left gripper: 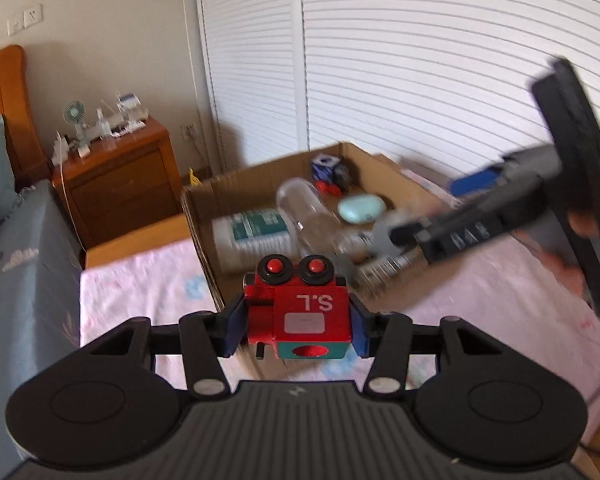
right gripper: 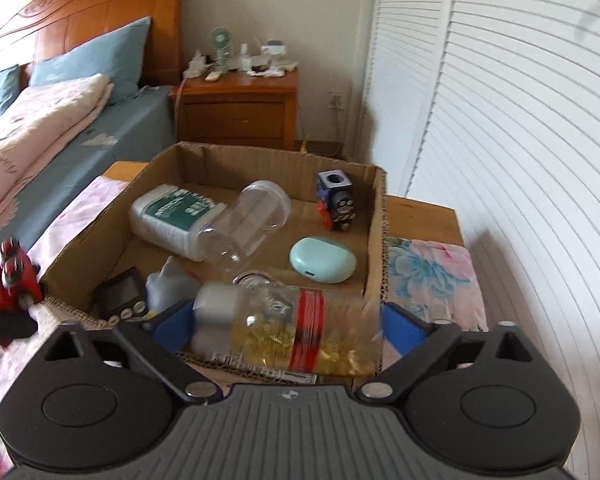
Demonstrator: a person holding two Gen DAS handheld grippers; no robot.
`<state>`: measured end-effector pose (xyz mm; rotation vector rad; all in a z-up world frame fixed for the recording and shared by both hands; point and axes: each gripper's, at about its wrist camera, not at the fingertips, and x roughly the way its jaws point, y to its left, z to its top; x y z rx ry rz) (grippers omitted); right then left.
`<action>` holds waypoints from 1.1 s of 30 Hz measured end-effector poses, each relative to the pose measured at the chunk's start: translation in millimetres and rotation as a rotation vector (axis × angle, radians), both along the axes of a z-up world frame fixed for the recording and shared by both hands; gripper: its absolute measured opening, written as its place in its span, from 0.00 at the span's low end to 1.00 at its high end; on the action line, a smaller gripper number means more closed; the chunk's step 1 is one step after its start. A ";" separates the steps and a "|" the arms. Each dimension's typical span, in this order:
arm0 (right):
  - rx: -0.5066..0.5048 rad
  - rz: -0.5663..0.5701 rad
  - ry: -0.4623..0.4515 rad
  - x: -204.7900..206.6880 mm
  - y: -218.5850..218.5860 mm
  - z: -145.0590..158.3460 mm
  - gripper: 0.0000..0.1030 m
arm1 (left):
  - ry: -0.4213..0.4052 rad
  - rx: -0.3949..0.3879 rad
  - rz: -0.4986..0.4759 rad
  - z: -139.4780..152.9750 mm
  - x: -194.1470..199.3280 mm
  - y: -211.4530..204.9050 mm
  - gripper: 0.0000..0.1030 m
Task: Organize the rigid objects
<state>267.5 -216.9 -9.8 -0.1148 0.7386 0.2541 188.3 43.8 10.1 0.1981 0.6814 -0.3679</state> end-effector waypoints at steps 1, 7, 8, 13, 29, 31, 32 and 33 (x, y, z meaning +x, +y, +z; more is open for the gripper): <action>0.008 -0.001 -0.004 -3.0 -0.1 0.6 1.00 | -0.001 -0.002 0.005 0.8 6.2 0.0 0.48; -0.005 -0.033 -0.037 -26.6 1.6 8.8 1.00 | 0.001 0.019 0.027 -7.1 43.4 -8.0 0.49; -0.004 -0.032 -0.039 -31.0 1.6 9.4 1.00 | 0.006 0.023 0.035 -10.1 49.0 -8.7 0.49; -0.007 -0.042 -0.049 -51.2 1.5 10.3 1.00 | 0.023 0.043 0.067 -25.6 71.1 -12.3 0.49; 0.039 -0.168 0.035 -85.2 -0.7 16.3 1.00 | -0.057 -0.003 0.177 3.2 -9.8 -10.7 0.98; 0.033 -0.187 0.057 -91.1 -0.6 15.6 1.00 | -0.021 -0.013 0.193 2.9 -23.7 -13.0 0.98; 0.027 -0.197 0.065 -94.5 -0.6 15.7 1.00 | -0.006 -0.017 0.210 2.6 -29.3 -13.9 0.99; 0.025 -0.202 0.068 -97.1 -1.2 15.9 1.00 | 0.008 -0.025 0.219 2.6 -34.0 -14.2 0.99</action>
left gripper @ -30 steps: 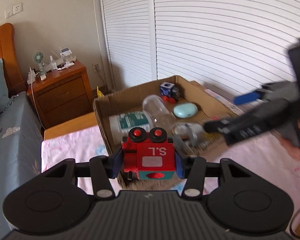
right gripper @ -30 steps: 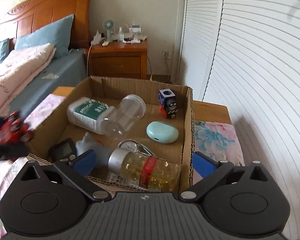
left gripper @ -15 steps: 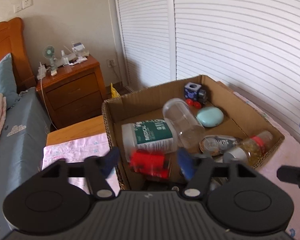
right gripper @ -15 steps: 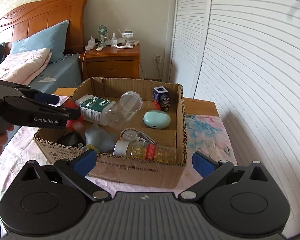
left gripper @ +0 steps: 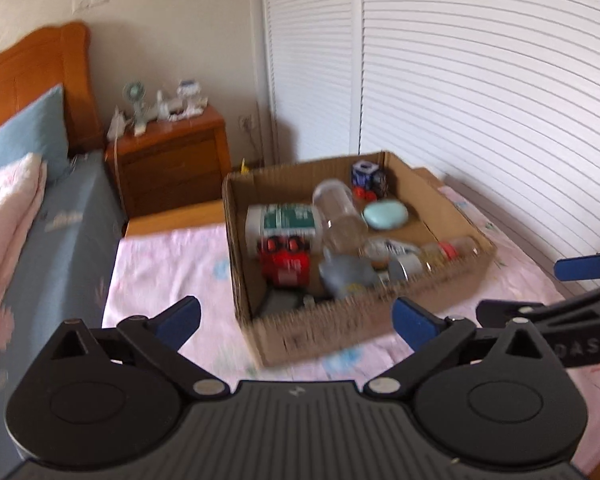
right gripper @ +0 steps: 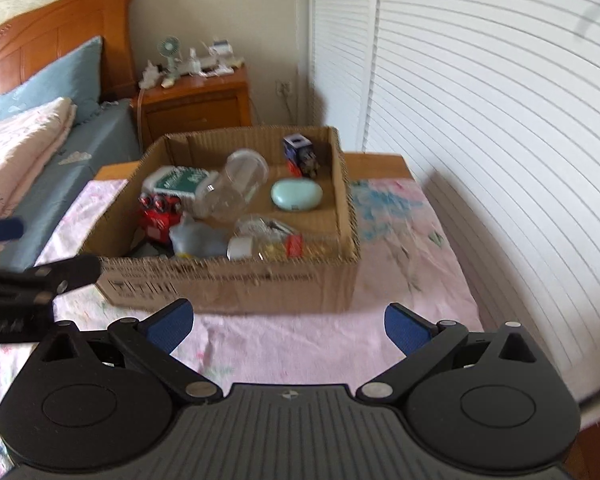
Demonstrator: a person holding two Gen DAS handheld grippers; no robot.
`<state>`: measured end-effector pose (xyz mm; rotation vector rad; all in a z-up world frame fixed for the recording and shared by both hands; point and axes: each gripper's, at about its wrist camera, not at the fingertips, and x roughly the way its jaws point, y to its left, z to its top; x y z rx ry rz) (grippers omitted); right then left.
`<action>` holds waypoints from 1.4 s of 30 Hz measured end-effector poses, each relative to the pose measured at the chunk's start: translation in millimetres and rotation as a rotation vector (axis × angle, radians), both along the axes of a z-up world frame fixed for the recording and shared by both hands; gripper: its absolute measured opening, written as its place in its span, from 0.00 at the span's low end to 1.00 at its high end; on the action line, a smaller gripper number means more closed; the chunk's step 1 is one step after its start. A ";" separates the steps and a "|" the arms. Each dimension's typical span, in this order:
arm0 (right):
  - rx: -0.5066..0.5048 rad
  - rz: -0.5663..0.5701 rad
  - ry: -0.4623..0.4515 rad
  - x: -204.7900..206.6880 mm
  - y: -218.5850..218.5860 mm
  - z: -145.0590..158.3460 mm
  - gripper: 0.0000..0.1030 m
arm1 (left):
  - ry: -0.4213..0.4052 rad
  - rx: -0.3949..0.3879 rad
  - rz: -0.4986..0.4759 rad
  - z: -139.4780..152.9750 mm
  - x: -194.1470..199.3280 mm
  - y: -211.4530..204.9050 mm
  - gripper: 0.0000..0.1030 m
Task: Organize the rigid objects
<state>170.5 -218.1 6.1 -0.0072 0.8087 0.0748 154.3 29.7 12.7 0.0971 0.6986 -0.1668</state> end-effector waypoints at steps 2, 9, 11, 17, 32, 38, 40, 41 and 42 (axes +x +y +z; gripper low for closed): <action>-0.005 -0.008 0.005 -6.3 -0.8 1.9 1.00 | 0.024 -0.014 0.014 0.6 -8.3 -0.3 0.99; -0.014 -0.022 -0.011 -22.5 -3.2 8.9 1.00 | 0.043 -0.003 0.100 7.6 -24.0 -0.8 0.99; -0.017 -0.019 -0.014 -24.9 -3.0 9.9 1.00 | 0.050 0.011 0.111 8.3 -25.9 -2.9 0.99; -0.019 -0.022 -0.014 -26.6 -2.6 10.3 1.00 | 0.058 0.012 0.137 9.3 -28.0 -4.6 0.99; -0.015 -0.025 -0.014 -25.1 -5.9 9.9 1.00 | 0.062 0.025 0.137 9.0 -28.8 -10.7 0.99; -0.015 -0.022 -0.015 -25.1 -5.6 9.8 1.00 | 0.062 0.026 0.137 8.9 -28.4 -11.7 0.99; -0.014 -0.022 -0.017 -25.1 -5.9 10.0 1.00 | 0.062 0.026 0.138 9.0 -28.3 -12.1 0.99; -0.013 -0.022 -0.018 -25.0 -6.2 10.2 1.00 | 0.060 0.026 0.140 9.0 -28.3 -12.0 0.99; -0.012 -0.021 -0.018 -25.1 -6.3 10.3 1.00 | 0.059 0.027 0.140 9.2 -28.4 -12.2 0.99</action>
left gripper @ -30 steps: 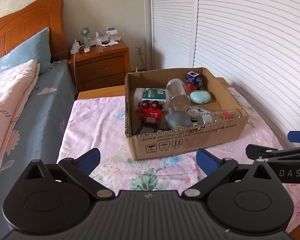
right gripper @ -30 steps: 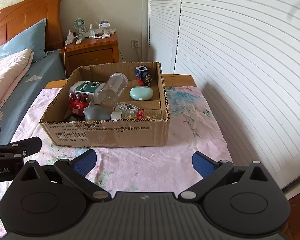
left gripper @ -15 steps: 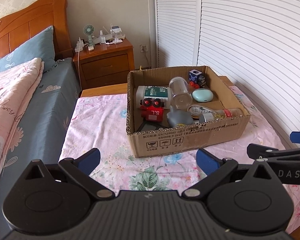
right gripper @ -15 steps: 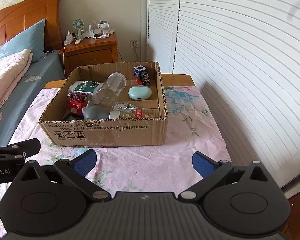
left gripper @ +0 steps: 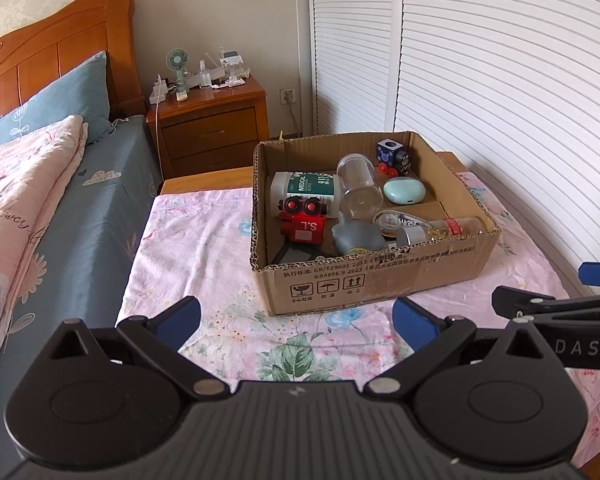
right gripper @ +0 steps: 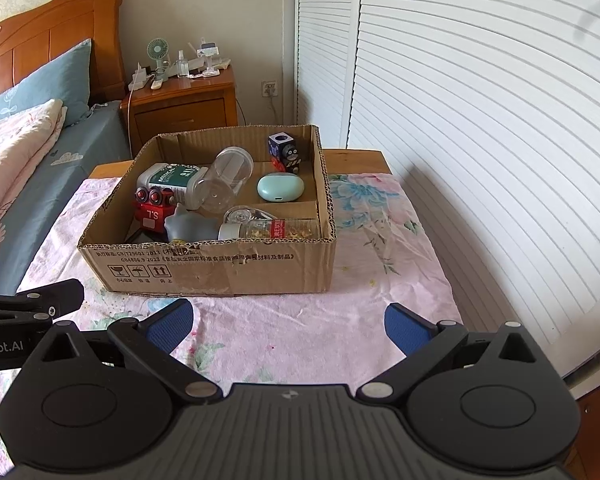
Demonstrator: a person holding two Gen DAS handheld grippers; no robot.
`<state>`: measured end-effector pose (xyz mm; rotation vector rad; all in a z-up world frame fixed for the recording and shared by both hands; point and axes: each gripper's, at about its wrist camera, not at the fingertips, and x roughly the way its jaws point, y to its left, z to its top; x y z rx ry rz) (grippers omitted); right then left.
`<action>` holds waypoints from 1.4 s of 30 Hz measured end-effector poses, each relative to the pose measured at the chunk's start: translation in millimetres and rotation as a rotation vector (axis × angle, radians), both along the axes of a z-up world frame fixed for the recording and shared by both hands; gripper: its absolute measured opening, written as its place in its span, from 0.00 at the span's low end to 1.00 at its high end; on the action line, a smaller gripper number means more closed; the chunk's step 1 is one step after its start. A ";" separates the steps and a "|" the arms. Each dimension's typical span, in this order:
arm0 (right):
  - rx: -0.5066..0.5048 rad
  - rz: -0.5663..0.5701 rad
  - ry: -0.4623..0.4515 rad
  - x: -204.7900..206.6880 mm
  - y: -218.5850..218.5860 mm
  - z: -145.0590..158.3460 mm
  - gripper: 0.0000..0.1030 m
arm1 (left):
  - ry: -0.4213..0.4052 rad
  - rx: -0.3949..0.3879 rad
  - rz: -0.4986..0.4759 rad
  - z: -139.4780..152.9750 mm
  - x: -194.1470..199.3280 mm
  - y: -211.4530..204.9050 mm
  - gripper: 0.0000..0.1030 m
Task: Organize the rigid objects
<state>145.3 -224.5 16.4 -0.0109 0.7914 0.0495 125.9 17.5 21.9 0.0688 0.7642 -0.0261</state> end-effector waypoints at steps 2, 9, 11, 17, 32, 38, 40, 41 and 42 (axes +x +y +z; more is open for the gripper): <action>0.000 0.000 0.000 0.0 -0.2 0.0 1.00 | 0.000 -0.001 0.002 0.0 -0.4 0.1 0.99; 0.000 0.001 -0.001 0.1 -0.8 0.6 1.00 | 0.001 0.002 0.004 0.5 -0.8 -0.4 0.99; -0.002 0.001 -0.003 0.0 -0.9 0.8 1.00 | 0.001 0.002 0.002 0.6 -1.1 -0.8 0.99; 0.001 0.002 -0.004 -0.7 -2.6 1.2 1.00 | 0.002 0.004 0.005 1.4 -1.3 -1.8 0.99; 0.001 0.001 -0.007 -2.7 -3.3 2.5 1.00 | 0.003 0.007 0.011 2.7 -3.1 -3.4 0.99; -0.002 -0.005 -0.009 -3.9 -5.4 3.7 1.00 | 0.000 0.017 0.019 3.4 -4.3 -3.3 0.99; -0.005 -0.006 -0.009 -4.2 -5.5 3.8 1.00 | -0.002 0.023 0.022 3.5 -4.4 -3.4 0.99; -0.008 -0.007 -0.009 -4.3 -5.2 3.9 1.00 | -0.003 0.026 0.023 3.6 -4.3 -3.7 0.99; -0.009 -0.007 -0.010 -4.4 -6.0 3.4 1.00 | -0.004 0.027 0.024 3.8 -4.4 -3.7 0.99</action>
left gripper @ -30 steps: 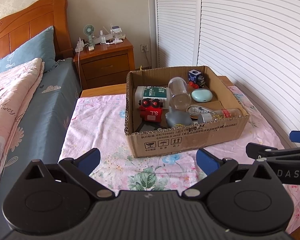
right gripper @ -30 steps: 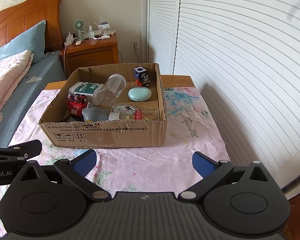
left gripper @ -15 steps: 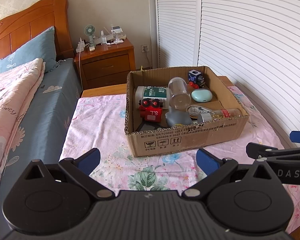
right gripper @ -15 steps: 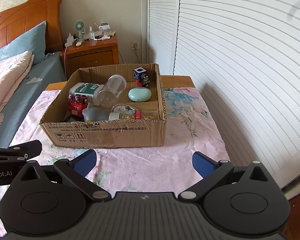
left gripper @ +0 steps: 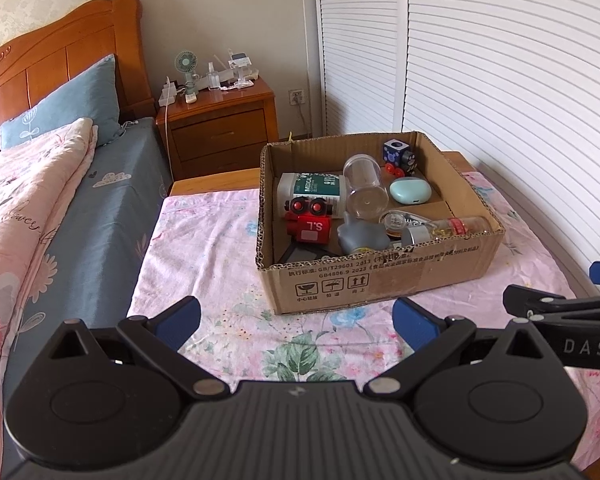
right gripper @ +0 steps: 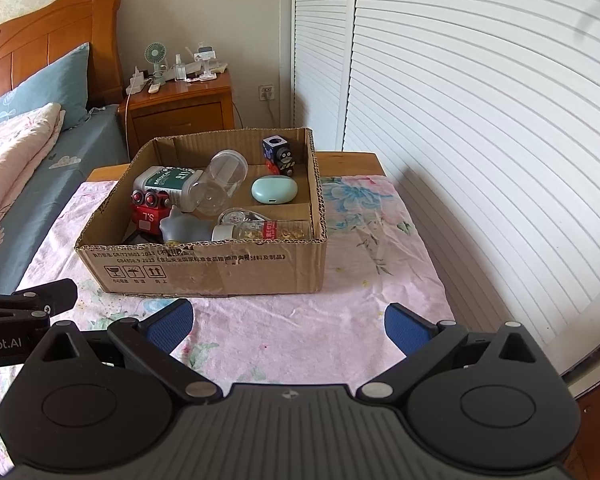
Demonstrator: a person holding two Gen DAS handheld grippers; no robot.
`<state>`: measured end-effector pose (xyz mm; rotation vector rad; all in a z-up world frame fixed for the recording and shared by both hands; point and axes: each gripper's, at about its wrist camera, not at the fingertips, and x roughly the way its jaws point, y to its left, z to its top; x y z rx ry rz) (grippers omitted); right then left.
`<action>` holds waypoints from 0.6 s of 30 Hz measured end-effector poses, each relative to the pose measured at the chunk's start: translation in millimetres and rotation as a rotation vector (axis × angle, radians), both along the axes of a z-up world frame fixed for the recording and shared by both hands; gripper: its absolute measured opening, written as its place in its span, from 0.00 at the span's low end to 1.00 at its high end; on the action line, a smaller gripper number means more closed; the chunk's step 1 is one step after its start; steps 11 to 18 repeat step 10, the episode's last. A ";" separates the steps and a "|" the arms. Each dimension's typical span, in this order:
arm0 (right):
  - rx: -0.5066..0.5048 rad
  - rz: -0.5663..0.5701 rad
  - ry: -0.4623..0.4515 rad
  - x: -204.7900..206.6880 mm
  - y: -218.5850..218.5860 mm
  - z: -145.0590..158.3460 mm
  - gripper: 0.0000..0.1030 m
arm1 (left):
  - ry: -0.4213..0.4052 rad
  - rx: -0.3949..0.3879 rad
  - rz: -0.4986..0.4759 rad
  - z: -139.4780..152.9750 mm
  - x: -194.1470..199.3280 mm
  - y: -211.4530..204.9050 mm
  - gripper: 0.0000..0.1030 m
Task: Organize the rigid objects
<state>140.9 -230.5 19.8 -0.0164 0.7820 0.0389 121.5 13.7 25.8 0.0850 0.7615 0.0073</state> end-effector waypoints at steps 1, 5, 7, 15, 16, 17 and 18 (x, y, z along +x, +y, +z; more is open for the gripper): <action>0.000 0.000 0.000 0.0 -0.4 -0.2 1.00 | 0.000 0.000 0.001 0.2 0.3 -0.1 0.99; 0.001 0.000 -0.001 0.0 0.0 -0.1 1.00 | 0.002 0.003 -0.002 0.1 0.5 -0.8 0.99; 0.001 0.000 0.000 0.0 -0.1 -0.3 1.00 | 0.003 0.003 -0.004 0.0 0.4 -1.3 0.99; 0.001 0.001 0.000 0.0 -0.1 -0.2 1.00 | 0.004 0.003 -0.004 0.0 0.4 -1.8 0.99; 0.001 0.001 0.000 0.0 -0.1 -0.2 1.00 | 0.004 0.003 -0.004 0.0 0.4 -1.8 0.99; 0.001 0.001 0.000 0.0 -0.1 -0.2 1.00 | 0.004 0.003 -0.004 0.0 0.4 -1.8 0.99; 0.001 0.001 0.000 0.0 -0.1 -0.2 1.00 | 0.004 0.003 -0.004 0.0 0.4 -1.8 0.99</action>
